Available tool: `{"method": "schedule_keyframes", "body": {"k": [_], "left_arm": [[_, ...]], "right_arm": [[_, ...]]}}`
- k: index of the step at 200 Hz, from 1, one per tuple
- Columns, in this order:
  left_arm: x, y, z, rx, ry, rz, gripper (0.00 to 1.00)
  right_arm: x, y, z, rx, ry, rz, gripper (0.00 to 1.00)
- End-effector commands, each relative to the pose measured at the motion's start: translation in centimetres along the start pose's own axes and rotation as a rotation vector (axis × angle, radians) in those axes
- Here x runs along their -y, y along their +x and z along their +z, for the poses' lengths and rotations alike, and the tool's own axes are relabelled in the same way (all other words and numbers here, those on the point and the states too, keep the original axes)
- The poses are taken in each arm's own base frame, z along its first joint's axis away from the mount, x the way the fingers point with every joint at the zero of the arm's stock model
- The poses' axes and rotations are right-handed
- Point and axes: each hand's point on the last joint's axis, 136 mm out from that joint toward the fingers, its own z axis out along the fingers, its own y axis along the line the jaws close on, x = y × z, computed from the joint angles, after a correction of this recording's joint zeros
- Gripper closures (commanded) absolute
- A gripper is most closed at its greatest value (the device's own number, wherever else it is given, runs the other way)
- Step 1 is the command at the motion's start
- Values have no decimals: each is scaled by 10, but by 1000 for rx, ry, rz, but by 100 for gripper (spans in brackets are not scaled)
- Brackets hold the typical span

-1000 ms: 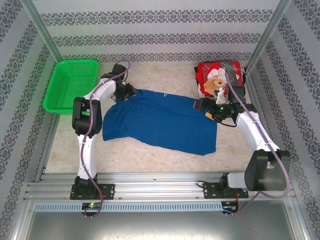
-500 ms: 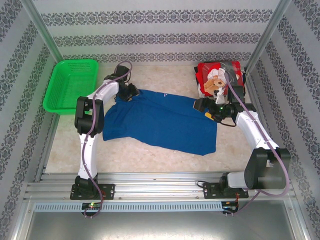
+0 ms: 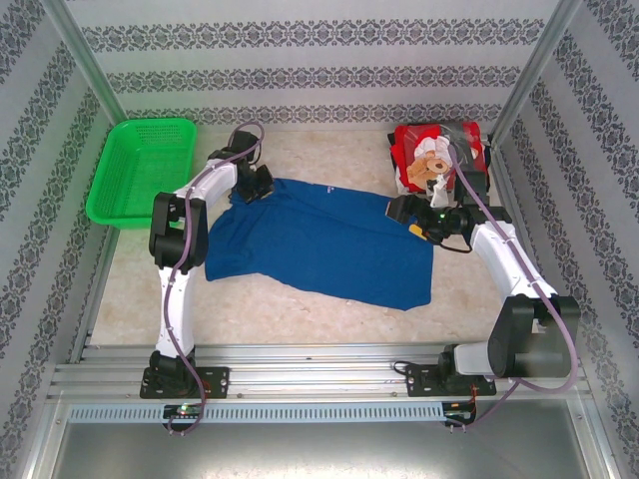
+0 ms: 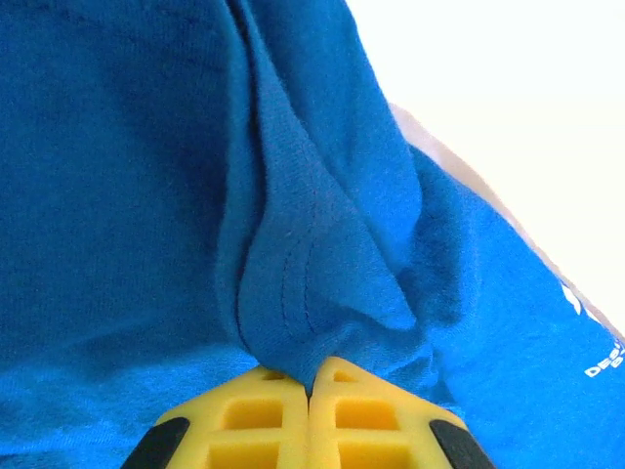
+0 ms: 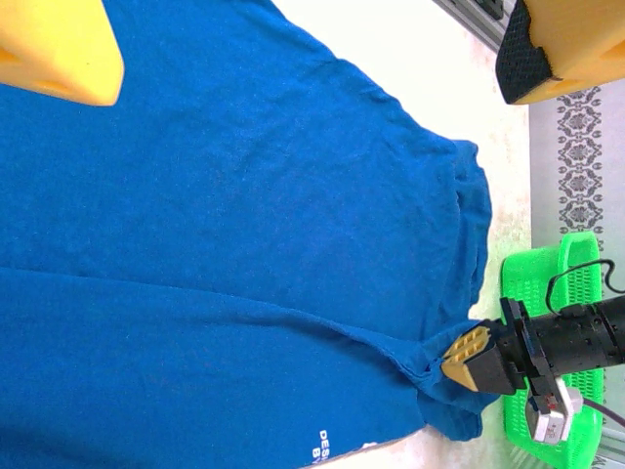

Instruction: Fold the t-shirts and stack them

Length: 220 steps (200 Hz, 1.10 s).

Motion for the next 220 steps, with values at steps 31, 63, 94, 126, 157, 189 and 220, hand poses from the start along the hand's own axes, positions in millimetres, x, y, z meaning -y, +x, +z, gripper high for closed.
{"method": "schedule_keyframes", "body": {"k": [31,63,94,126,157,189,220], "left_arm": [[43,21,-33,18,120,28,100],[48,37,-47,30,168,-9,100],[44,53,-57,16,192,-33,100],[40,76,-58,-12,203,-49,100],[37,97,-55,-49,206,-62,100],[36,110,-63,-59,198,-56,100],[28,132,-60,-105,184,-66,100]], "right_arm": [[-6,4,2,-11,-24,-18,2],[-7,2,2,-7,-26,-22,2],[-7,2,2,-9,-28,-26,2],[-7,2,4,-13,-30,-27,2],[-7,1,4,-15,-31,-26,2],[-6,2,3,-12,-28,-25,2],[-6,2,4,-13,-26,-24,2]]}}
